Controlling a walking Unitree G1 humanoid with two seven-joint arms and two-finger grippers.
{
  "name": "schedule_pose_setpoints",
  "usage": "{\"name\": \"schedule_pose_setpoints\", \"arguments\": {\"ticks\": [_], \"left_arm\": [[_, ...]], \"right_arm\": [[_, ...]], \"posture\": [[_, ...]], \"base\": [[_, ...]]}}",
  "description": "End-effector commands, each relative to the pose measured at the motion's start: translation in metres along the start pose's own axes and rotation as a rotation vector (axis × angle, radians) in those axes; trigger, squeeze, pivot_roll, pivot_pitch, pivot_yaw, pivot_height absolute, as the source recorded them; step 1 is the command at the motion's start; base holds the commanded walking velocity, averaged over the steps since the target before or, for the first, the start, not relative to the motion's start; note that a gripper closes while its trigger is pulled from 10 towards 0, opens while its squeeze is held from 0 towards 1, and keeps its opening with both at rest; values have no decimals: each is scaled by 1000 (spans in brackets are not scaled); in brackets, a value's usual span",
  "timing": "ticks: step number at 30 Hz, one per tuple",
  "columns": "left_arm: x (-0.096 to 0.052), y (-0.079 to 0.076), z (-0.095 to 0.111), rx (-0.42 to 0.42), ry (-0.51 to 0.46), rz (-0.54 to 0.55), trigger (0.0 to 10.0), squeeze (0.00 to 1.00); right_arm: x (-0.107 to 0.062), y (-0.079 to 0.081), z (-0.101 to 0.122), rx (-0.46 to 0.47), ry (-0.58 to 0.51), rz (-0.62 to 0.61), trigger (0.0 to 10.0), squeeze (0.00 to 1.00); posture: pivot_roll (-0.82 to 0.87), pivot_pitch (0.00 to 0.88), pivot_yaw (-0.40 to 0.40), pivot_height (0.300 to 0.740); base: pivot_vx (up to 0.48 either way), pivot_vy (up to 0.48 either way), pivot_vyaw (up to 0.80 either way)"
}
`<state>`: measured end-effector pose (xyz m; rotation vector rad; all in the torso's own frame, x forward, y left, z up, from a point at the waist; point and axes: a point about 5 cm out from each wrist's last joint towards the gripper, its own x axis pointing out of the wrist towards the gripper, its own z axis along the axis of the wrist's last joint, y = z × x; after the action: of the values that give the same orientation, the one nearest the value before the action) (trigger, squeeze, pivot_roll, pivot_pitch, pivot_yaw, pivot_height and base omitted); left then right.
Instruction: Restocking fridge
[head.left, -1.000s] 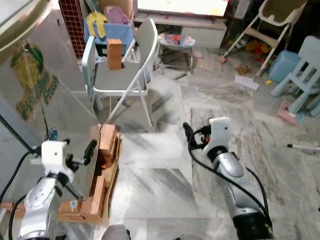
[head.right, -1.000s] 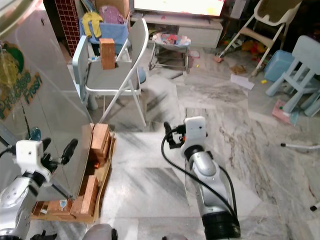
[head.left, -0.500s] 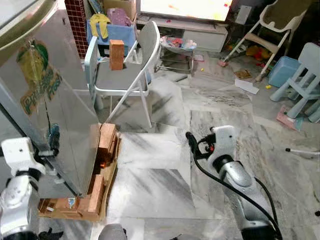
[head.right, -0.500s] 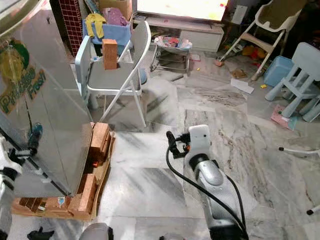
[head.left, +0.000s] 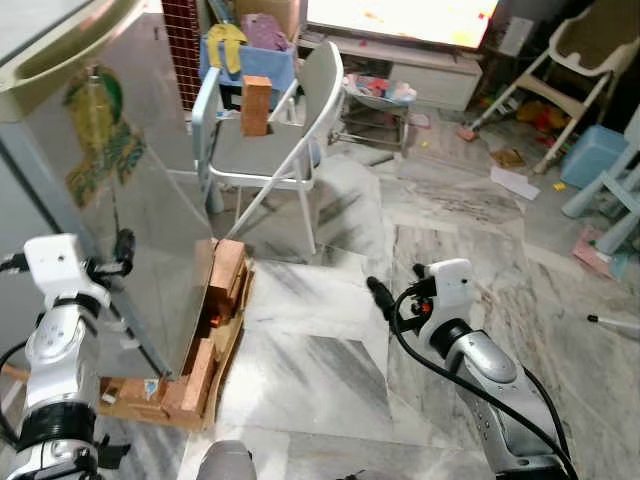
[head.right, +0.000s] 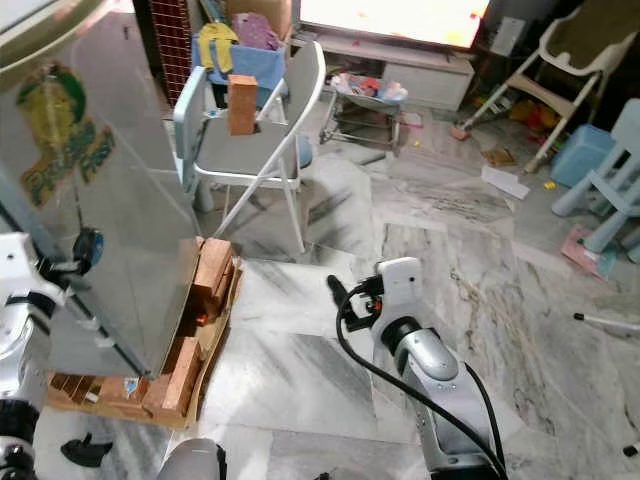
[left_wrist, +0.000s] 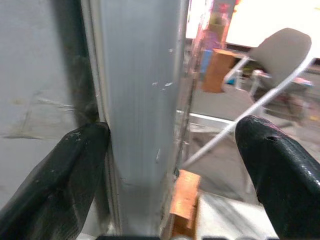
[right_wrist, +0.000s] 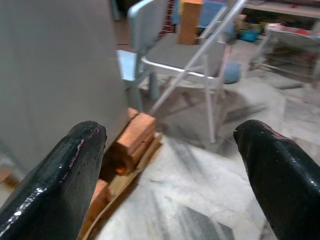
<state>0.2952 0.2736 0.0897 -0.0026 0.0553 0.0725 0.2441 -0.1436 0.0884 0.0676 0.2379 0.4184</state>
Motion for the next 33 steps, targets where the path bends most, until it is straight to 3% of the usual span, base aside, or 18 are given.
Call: {"name": "schedule_pose_setpoints", "arguments": {"ticks": [1, 2, 5, 8, 11, 12, 18, 22, 30, 33], "left_arm": [[15, -60, 30, 41, -98, -308, 10000, 0], [14, -89, 33, 49, -99, -435, 10000, 0], [2, -137, 36, 51, -103, -680, 10000, 0], [-6, -159, 32, 18, -92, -790, 10000, 0], [0, -147, 23, 44, -62, -732, 10000, 0], [4, -131, 15, 43, -30, -653, 10000, 0], [-1, -85, -2, 86, 32, -489, 10000, 0], [-9, -73, -10, 101, 73, -442, 10000, 0], [-21, -62, -24, 99, 94, -376, 10000, 0], [-23, -59, -29, 139, 115, -356, 10000, 0]], "right_arm": [[-3, -5, 3, -7, 0, -10, 10000, 0], [-5, -7, 2, -9, 6, -24, 10000, 0], [-7, -10, 0, -6, 1, -70, 10000, 0], [-7, -10, 1, -17, -13, -107, 10000, 0], [-7, -12, 3, -12, -25, -137, 10000, 0], [-7, -13, 4, -10, -35, -150, 10000, 0], [-5, -13, 9, -26, -68, -162, 10000, 0], [0, -11, 10, -24, -75, -172, 10000, 0], [4, -9, 8, -18, -72, -181, 10000, 0], [7, -8, 9, -10, -77, -184, 10000, 0]], "posture": [[93, 0, -95, 740], [96, 0, -97, 740], [108, 0, -101, 740], [96, 0, -95, 740], [91, 0, -89, 740], [91, 0, -87, 740], [98, 0, -87, 740], [105, 0, -84, 740], [106, 0, -76, 740], [108, 0, -75, 740]], "base": [[0, 0, 0], [0, 0, 0], [0, 0, 0], [0, 0, 0], [0, 0, 0], [0, 0, 0], [0, -198, 0], [0, -425, 0], [0, -443, 0], [101, -403, 0]]}}
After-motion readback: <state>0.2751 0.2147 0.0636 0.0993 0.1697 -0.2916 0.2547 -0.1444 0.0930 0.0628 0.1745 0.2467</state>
